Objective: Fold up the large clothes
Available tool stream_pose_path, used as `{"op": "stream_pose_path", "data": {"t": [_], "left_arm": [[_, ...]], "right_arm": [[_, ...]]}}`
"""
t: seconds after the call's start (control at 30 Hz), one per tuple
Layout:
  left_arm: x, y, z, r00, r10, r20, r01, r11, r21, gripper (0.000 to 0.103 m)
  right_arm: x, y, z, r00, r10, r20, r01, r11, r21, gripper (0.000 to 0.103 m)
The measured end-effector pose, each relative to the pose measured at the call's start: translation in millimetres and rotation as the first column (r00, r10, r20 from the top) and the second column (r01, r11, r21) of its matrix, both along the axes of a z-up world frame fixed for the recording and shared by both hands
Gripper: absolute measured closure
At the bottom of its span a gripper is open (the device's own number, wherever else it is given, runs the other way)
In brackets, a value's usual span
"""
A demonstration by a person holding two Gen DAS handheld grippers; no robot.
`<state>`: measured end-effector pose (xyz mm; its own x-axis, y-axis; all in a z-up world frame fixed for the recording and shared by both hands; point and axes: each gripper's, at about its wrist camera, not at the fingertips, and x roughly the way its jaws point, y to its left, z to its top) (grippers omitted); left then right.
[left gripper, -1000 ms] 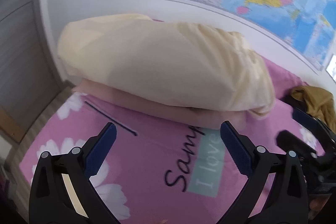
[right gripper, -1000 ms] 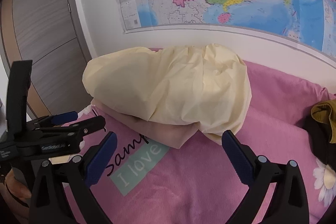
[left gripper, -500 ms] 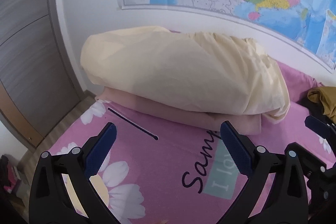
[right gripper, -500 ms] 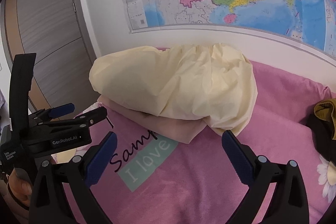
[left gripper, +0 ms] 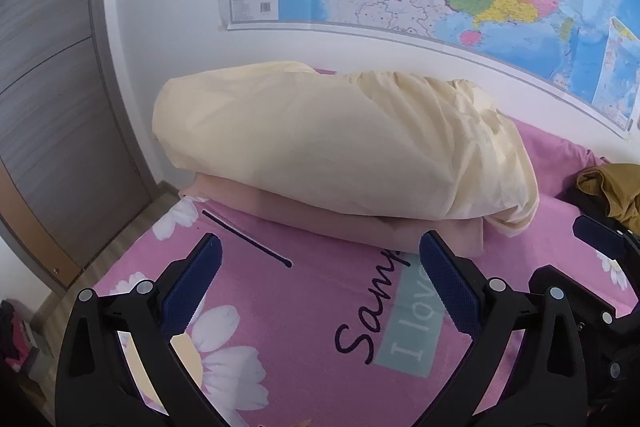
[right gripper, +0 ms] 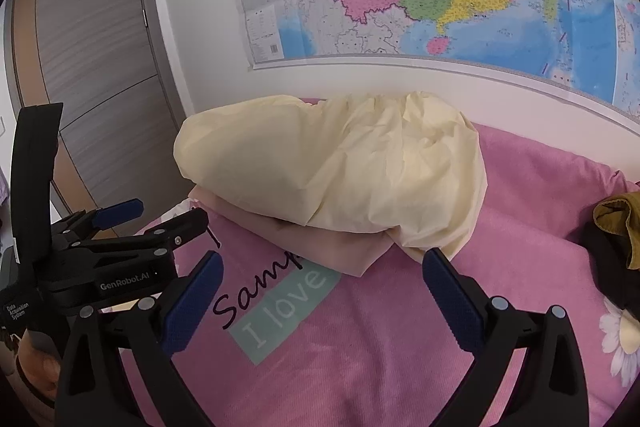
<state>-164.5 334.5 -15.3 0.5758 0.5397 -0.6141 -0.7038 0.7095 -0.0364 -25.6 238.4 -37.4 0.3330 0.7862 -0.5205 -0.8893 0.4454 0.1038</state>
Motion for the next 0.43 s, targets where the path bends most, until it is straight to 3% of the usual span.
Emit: {"op": "stream_pose_path", "data": {"t": [0.07,0.43], "left_arm": [[-1,-3,2,1.000,0.006,0.005,-0.006,1.000,0.022,0.005],[2,-17,-2,1.000,-0.028,0.014,0.029,0.999,-0.023,0.005]], "right_arm": [[-2,-1,1,1.000,0.000,0.006,0.000,1.000,0.001,0.006],[-2,-18,0,0.999,-0.035,0.000,0.035,0.999,0.015,0.006]]}}
